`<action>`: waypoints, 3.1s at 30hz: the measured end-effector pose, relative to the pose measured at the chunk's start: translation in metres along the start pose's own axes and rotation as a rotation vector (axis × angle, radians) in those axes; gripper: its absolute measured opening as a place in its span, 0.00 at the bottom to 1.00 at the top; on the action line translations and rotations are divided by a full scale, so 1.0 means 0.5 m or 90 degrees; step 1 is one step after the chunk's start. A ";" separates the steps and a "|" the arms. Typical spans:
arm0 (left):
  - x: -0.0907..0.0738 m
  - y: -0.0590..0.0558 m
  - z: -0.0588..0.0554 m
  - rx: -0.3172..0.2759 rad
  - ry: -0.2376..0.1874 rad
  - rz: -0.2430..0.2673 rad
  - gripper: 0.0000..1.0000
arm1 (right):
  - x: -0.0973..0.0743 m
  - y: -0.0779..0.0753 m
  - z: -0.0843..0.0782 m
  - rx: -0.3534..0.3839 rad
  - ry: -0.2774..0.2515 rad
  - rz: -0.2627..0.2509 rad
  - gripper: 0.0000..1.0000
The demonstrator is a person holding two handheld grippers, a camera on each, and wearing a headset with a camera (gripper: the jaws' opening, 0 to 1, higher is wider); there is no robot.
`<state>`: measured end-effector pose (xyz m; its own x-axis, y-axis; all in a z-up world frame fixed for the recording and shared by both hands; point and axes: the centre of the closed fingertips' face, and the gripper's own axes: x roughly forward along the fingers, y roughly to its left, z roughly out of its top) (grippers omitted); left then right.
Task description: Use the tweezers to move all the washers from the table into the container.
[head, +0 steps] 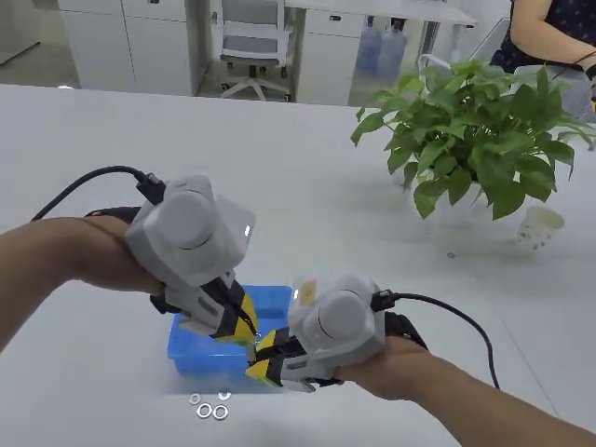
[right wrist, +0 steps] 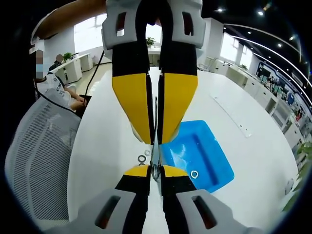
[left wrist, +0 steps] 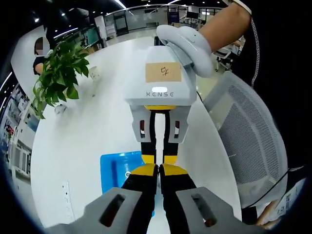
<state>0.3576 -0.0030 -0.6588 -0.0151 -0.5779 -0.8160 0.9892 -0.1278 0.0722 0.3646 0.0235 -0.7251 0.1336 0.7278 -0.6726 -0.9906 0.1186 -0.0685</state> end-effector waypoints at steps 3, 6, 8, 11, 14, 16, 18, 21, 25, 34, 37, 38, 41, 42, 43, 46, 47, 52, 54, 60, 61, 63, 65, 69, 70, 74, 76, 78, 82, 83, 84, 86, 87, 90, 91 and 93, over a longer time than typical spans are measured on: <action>-0.007 0.007 0.003 0.003 0.001 0.005 0.06 | -0.004 -0.009 0.007 -0.004 0.000 -0.003 0.09; -0.016 0.017 0.006 0.006 0.004 0.010 0.06 | -0.007 -0.021 0.015 -0.007 -0.004 -0.008 0.09; -0.019 0.026 0.005 0.010 0.007 0.014 0.06 | -0.007 -0.030 0.020 -0.010 -0.006 -0.010 0.09; -0.026 0.037 0.006 0.014 0.010 0.019 0.06 | -0.007 -0.043 0.027 -0.012 -0.009 -0.014 0.09; -0.029 0.048 0.004 0.018 0.014 0.026 0.06 | -0.006 -0.056 0.030 -0.015 -0.011 -0.016 0.09; -0.030 0.056 0.003 0.020 0.016 0.029 0.06 | -0.005 -0.064 0.032 -0.019 -0.011 -0.017 0.09; -0.030 0.063 -0.001 0.023 0.018 0.033 0.06 | -0.002 -0.072 0.033 -0.027 -0.009 -0.017 0.09; -0.029 0.073 -0.007 0.024 0.018 0.037 0.06 | 0.003 -0.082 0.032 -0.038 -0.004 -0.020 0.09; -0.024 0.088 -0.016 0.025 0.021 0.041 0.06 | 0.011 -0.096 0.028 -0.043 -0.005 -0.024 0.09; -0.005 0.112 -0.037 0.025 0.023 0.042 0.06 | 0.031 -0.119 0.013 -0.039 -0.003 -0.029 0.09; 0.002 0.118 -0.045 0.024 0.022 0.040 0.06 | 0.039 -0.124 0.005 -0.037 -0.001 -0.027 0.09; 0.006 0.120 -0.048 0.022 0.022 0.038 0.06 | 0.042 -0.126 0.001 -0.035 0.000 -0.026 0.09; 0.014 0.123 -0.055 0.020 0.023 0.035 0.06 | 0.050 -0.128 -0.005 -0.032 0.001 -0.024 0.09; 0.018 0.126 -0.060 0.019 0.023 0.033 0.06 | 0.054 -0.129 -0.009 -0.030 0.003 -0.022 0.09; 0.020 0.127 -0.062 0.018 0.024 0.032 0.06 | 0.056 -0.130 -0.011 -0.030 0.003 -0.022 0.09; 0.027 0.132 -0.070 0.015 0.025 0.029 0.06 | 0.065 -0.134 -0.018 -0.024 0.004 -0.017 0.09; 0.028 0.132 -0.071 0.015 0.025 0.028 0.06 | 0.066 -0.135 -0.019 -0.024 0.004 -0.017 0.09; 0.041 0.137 -0.081 0.010 0.026 0.024 0.06 | 0.079 -0.138 -0.031 -0.015 0.004 -0.010 0.10; 0.046 0.138 -0.085 0.008 0.028 0.021 0.06 | 0.085 -0.138 -0.035 -0.013 0.005 -0.007 0.10; 0.059 0.142 -0.099 0.001 0.031 0.016 0.06 | 0.099 -0.141 -0.046 -0.003 0.006 0.000 0.10; 0.060 0.143 -0.102 0.001 0.032 0.015 0.06 | 0.101 -0.141 -0.048 -0.003 0.007 0.002 0.10; 0.062 0.144 -0.104 0.000 0.032 0.014 0.06 | 0.106 -0.142 -0.049 0.000 0.006 0.003 0.10; 0.063 0.146 -0.108 -0.002 0.032 0.013 0.06 | 0.108 -0.143 -0.050 0.002 0.006 0.004 0.10; 0.067 0.147 -0.111 -0.004 0.031 0.014 0.06 | 0.112 -0.144 -0.052 0.004 0.006 0.005 0.10; 0.068 0.146 -0.112 -0.005 0.031 0.013 0.06 | 0.113 -0.144 -0.054 0.002 0.007 0.005 0.10; 0.071 0.144 -0.113 -0.003 0.031 0.012 0.06 | 0.115 -0.144 -0.057 0.002 0.009 0.006 0.10; 0.072 0.143 -0.114 -0.003 0.032 0.011 0.06 | 0.117 -0.142 -0.058 -0.001 0.010 0.007 0.10; 0.073 0.143 -0.117 -0.002 0.033 0.011 0.06 | 0.119 -0.142 -0.059 0.001 0.010 0.008 0.10; 0.074 0.139 -0.119 0.000 0.036 0.011 0.06 | 0.122 -0.139 -0.060 -0.001 0.011 0.011 0.10; 0.074 0.138 -0.119 0.000 0.035 0.011 0.06 | 0.122 -0.139 -0.060 -0.002 0.012 0.011 0.10; 0.074 0.138 -0.119 -0.001 0.035 0.011 0.06 | 0.123 -0.139 -0.060 -0.002 0.013 0.011 0.10; 0.074 0.138 -0.120 0.000 0.036 0.012 0.06 | 0.123 -0.140 -0.061 -0.004 0.014 0.011 0.10; 0.073 0.138 -0.120 0.000 0.036 0.013 0.06 | 0.123 -0.140 -0.062 -0.004 0.015 0.011 0.10; 0.073 0.138 -0.119 0.001 0.036 0.014 0.06 | 0.121 -0.141 -0.061 -0.005 0.015 0.010 0.10; 0.072 0.138 -0.118 0.002 0.036 0.014 0.06 | 0.120 -0.141 -0.061 -0.005 0.015 0.010 0.10; 0.071 0.138 -0.116 0.003 0.036 0.014 0.06 | 0.118 -0.141 -0.059 -0.008 0.015 0.009 0.10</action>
<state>0.4339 0.0147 -0.7161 0.0155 -0.5343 -0.8452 0.9885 -0.1189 0.0933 0.4416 0.0382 -0.7819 0.1183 0.7132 -0.6909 -0.9928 0.0995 -0.0673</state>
